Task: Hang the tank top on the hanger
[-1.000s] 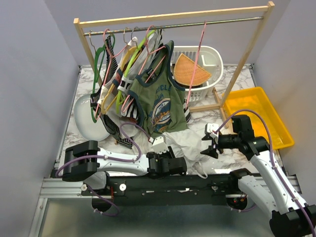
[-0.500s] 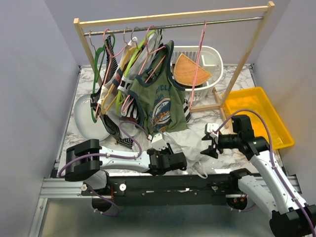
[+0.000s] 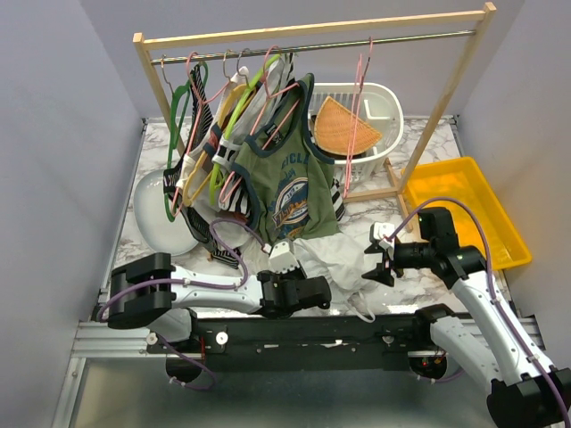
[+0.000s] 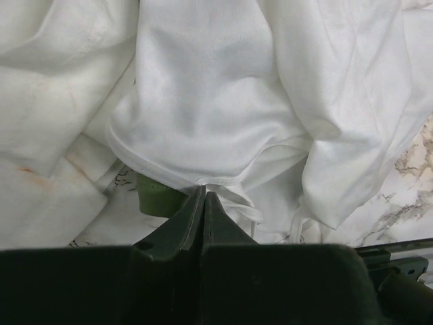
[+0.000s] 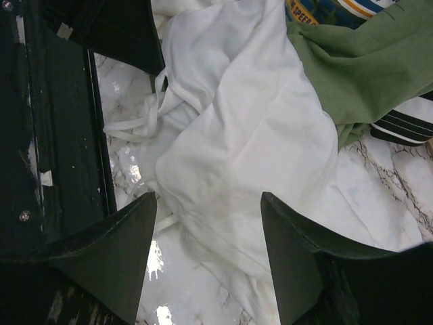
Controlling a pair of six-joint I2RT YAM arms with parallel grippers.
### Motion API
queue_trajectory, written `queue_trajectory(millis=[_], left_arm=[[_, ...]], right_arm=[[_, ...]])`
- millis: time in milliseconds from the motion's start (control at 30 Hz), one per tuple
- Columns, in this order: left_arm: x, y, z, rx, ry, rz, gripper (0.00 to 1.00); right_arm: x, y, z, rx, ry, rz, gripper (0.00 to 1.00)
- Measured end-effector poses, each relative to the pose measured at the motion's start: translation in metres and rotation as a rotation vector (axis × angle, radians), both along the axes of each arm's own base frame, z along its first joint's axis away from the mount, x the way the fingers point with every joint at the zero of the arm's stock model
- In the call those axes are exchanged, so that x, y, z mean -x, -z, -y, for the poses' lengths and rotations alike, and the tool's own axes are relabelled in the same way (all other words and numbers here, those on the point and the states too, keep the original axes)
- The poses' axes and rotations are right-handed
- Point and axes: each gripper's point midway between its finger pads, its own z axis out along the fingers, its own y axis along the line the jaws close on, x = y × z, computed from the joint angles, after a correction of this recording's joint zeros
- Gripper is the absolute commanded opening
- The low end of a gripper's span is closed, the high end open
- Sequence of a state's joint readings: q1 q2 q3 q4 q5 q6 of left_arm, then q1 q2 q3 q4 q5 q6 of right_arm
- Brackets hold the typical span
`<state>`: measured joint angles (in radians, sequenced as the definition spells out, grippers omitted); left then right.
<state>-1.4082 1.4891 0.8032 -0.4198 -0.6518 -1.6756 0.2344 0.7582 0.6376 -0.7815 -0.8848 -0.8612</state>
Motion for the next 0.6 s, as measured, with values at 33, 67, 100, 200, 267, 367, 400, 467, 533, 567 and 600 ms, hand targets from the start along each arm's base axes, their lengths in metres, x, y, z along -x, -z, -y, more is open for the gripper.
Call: queue_trajectory(millis=[33,67,100,200,267,367,400,467,533,567,600], left_arm=[[0.0,-0.002,-0.001,0.007,0.006,0.006,0.23],[0.0,-0.004,-0.001,0.011,0.011,0.01,0.29],[0.0,-0.007,-0.002,0.017,0.024,0.016,0.34],[0.002,-0.021,-0.001,0.059,0.041,0.025,0.46],[0.005,-0.026,0.001,0.08,0.061,0.021,0.52],[0.015,-0.027,0.006,0.088,0.1,0.007,0.59],[0.019,-0.026,0.008,0.093,0.115,-0.004,0.6],[0.023,-0.025,0.01,0.097,0.131,-0.014,0.65],[0.027,-0.022,0.011,0.104,0.143,-0.028,0.66],[0.029,-0.02,0.01,0.105,0.145,-0.032,0.66],[0.029,-0.017,0.01,0.105,0.145,-0.035,0.67]], right_arm=[[0.0,0.001,0.0,0.002,-0.003,0.001,0.73],[0.001,0.002,0.0,0.006,-0.009,0.0,0.74],[0.003,0.003,0.001,0.01,-0.017,-0.002,0.75],[0.01,0.007,0.0,0.014,-0.06,-0.016,0.75],[0.015,0.01,-0.001,0.014,-0.093,-0.026,0.78],[0.022,0.014,-0.005,0.025,-0.138,-0.029,0.8],[0.025,0.015,-0.008,0.028,-0.162,-0.025,0.8],[0.033,0.021,-0.015,0.058,-0.221,-0.009,0.79],[0.039,0.031,-0.021,0.098,-0.268,-0.003,0.76],[0.04,0.036,-0.022,0.118,-0.282,-0.005,0.75],[0.04,0.041,-0.023,0.139,-0.287,-0.002,0.72]])
